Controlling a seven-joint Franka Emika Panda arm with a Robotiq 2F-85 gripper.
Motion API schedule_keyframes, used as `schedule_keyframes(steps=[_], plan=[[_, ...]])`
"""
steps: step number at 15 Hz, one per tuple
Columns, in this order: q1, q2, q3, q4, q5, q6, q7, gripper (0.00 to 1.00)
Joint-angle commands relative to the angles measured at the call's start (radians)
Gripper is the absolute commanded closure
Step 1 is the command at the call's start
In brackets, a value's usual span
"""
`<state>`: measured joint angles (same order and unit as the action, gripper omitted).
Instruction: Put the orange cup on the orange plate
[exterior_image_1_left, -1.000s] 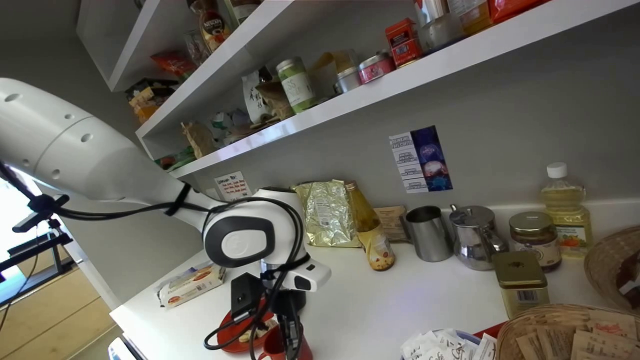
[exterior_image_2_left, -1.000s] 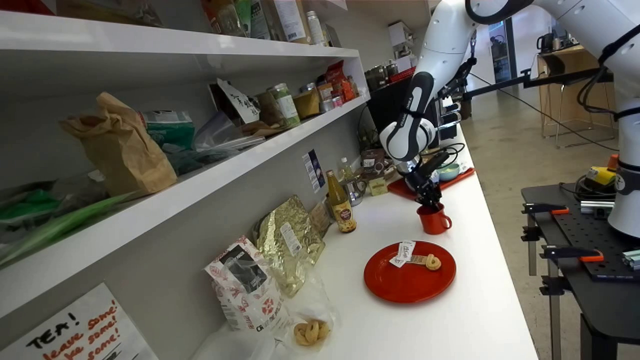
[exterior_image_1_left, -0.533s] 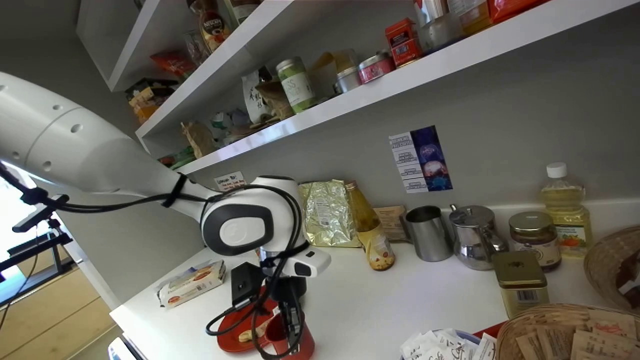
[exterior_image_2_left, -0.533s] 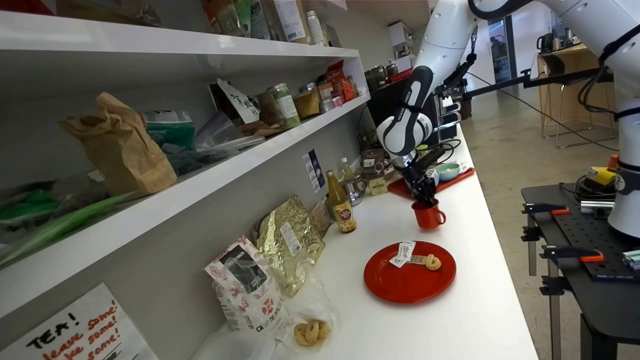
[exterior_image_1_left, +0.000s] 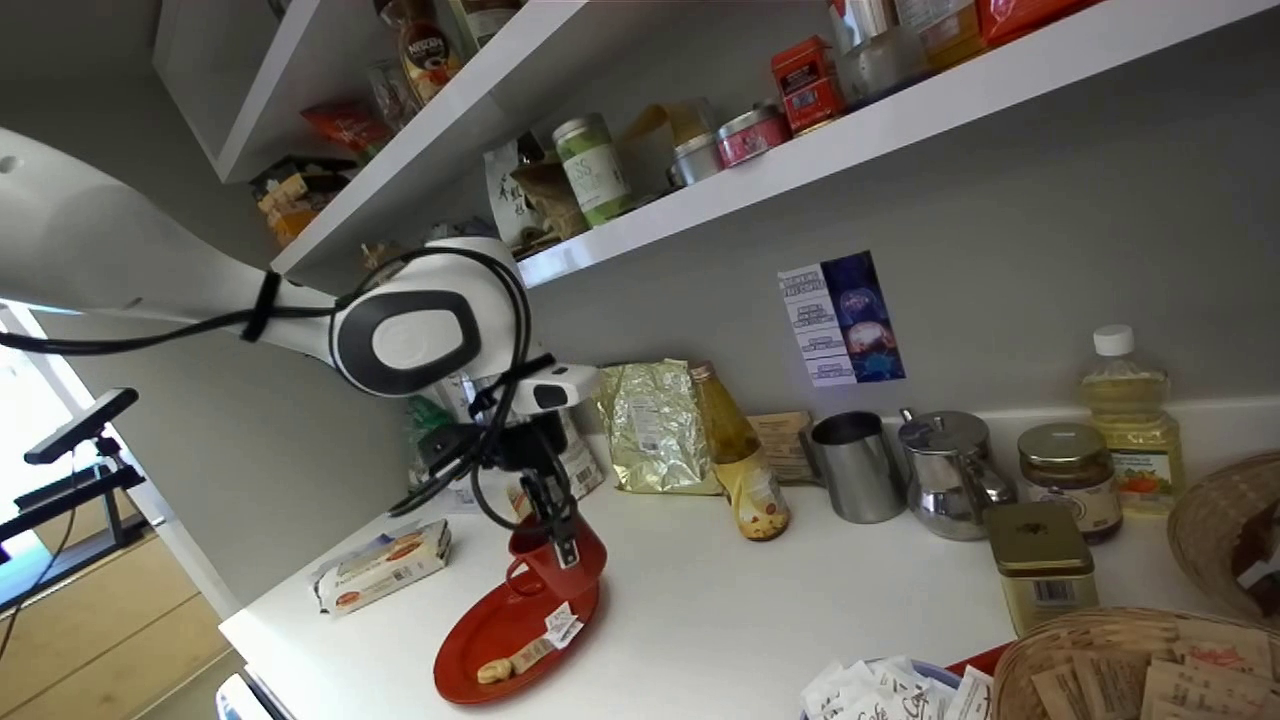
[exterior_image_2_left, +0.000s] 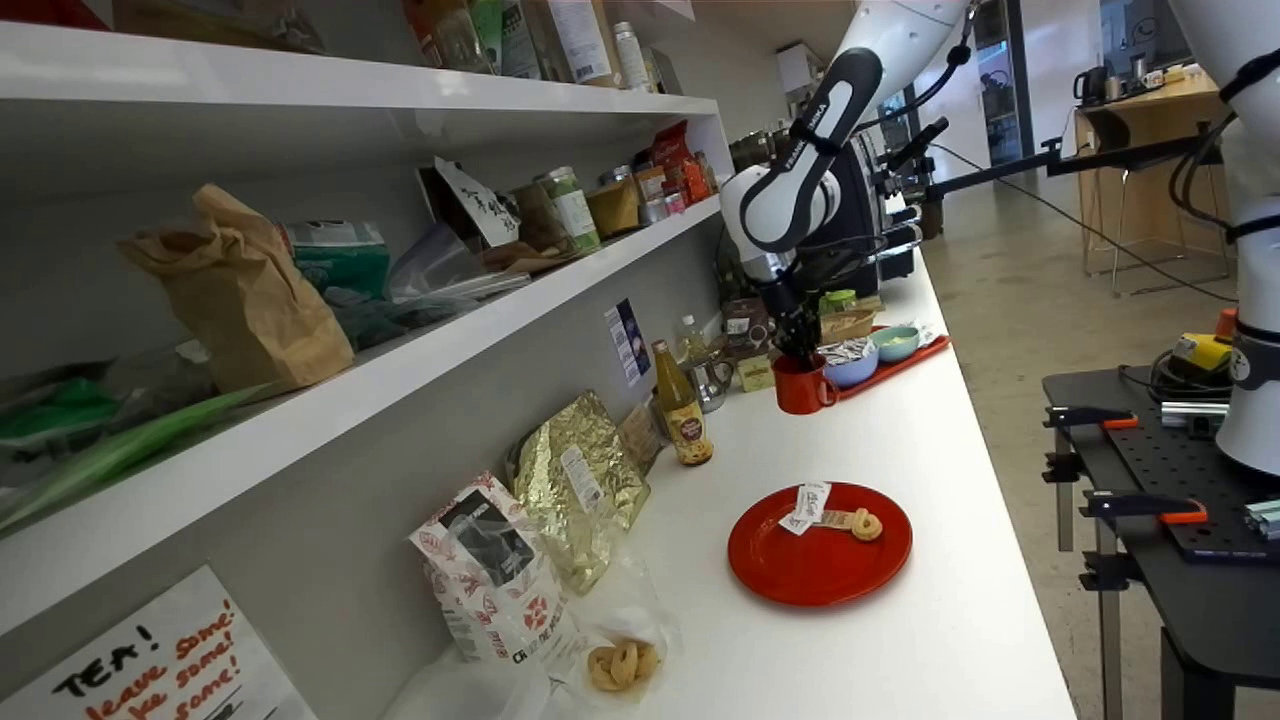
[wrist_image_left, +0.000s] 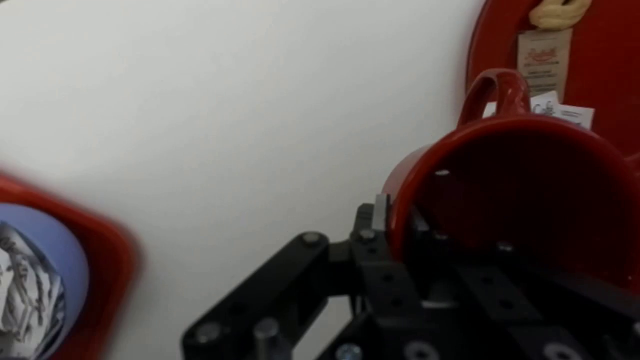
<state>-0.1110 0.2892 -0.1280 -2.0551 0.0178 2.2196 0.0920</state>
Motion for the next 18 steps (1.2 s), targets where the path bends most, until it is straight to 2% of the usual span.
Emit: schedule_keyframes(steps=[1,5,9,18], plan=[[0.055,-0.078,0.037,-0.003,-0.042,-0.025,0.019,0.98],[0.122,-0.092,0.096,0.021,-0.078,-0.037,0.042,0.98],[0.179,-0.047,0.141,0.064,-0.108,-0.053,0.085,0.98],[0.216,0.087,0.154,0.076,-0.128,-0.095,0.075,0.98]])
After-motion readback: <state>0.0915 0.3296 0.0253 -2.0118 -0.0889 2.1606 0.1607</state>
